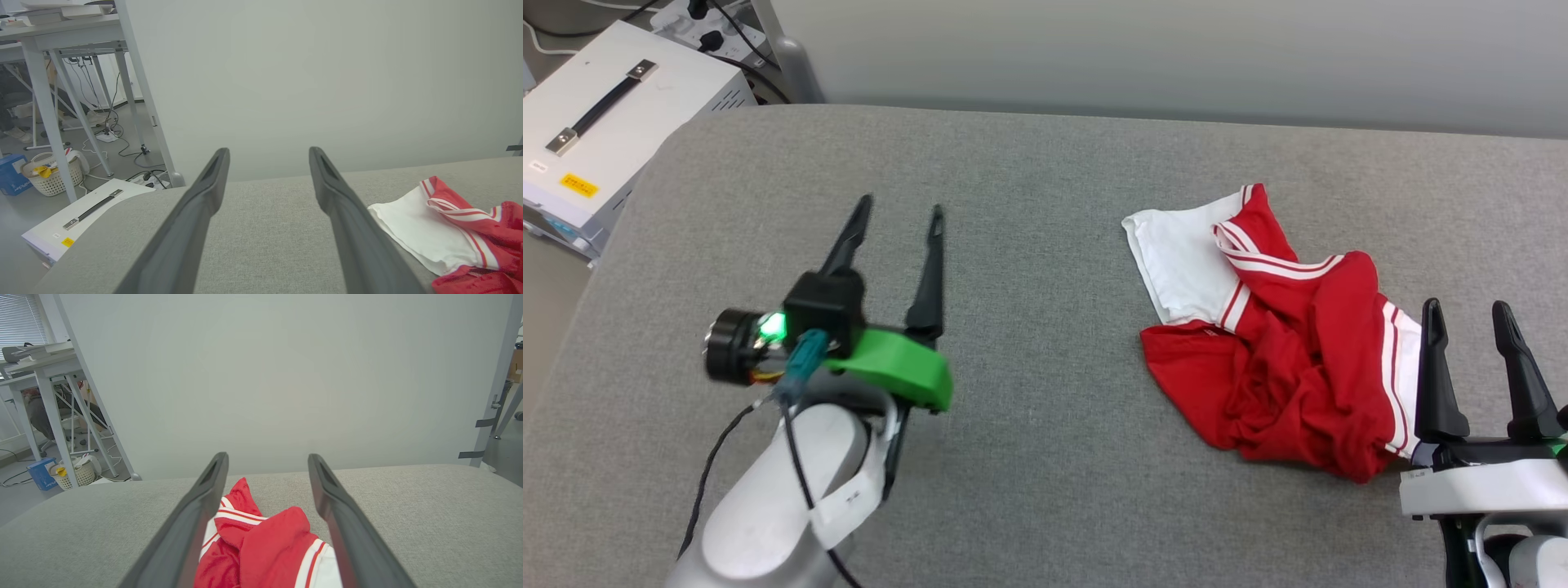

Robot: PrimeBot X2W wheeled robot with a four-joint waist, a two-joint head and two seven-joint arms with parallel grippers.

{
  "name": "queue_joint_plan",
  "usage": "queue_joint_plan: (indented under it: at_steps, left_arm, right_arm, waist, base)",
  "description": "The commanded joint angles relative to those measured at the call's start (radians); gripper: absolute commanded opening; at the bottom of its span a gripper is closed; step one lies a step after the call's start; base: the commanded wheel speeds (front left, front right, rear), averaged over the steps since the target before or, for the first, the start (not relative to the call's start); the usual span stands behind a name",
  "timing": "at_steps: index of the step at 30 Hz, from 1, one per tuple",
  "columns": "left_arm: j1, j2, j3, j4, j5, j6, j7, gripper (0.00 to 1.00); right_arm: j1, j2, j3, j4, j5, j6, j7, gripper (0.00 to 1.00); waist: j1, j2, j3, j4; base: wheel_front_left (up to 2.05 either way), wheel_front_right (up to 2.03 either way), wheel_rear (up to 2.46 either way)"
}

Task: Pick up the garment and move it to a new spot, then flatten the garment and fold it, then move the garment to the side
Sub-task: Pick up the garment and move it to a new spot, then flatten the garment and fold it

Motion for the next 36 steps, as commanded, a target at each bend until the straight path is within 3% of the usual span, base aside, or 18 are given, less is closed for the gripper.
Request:
queue_joint_plan:
  at_steps: [1,6,20,27,36]
  left_arm:
    - [0.045,-0.001,0.039,-0.012,0.019,0.008,-0.006,1.0]
    - [0.168,-0.03,0.173,-0.053,0.072,-0.01,-0.006,1.0]
    - [0.395,-0.169,0.398,-0.074,0.26,-0.175,-0.006,1.0]
    - [0.439,-0.221,0.432,-0.053,0.317,-0.235,-0.006,1.0]
    - [0.47,-0.261,0.474,-0.031,0.356,-0.276,-0.006,1.0]
  right_arm:
    - [0.016,-0.003,-0.001,0.004,-0.007,-0.001,-0.006,1.0]
    - [0.032,-0.003,0.006,0.016,-0.005,-0.001,-0.006,1.0]
    - [0.075,-0.003,0.024,0.053,0.002,-0.001,-0.006,1.0]
    - [0.099,-0.003,0.036,0.072,0.012,-0.001,-0.006,1.0]
    - [0.117,-0.003,0.042,0.092,0.016,-0.001,-0.006,1.0]
  waist:
    - [0.0,0.0044,-0.006,0.002]
    - [0.0,0.0044,-0.023,0.002]
    - [0.0,0.0044,-0.059,-0.008]
    - [0.0,0.0044,-0.068,-0.008]
    - [0.0,0.0044,-0.074,-0.013]
  base:
    - [0.0,0.0,0.0]
    - [0.0,0.0,0.0]
    - [0.0,0.0,0.0]
    - [0.0,0.0,0.0]
    - [0.0,0.0,0.0]
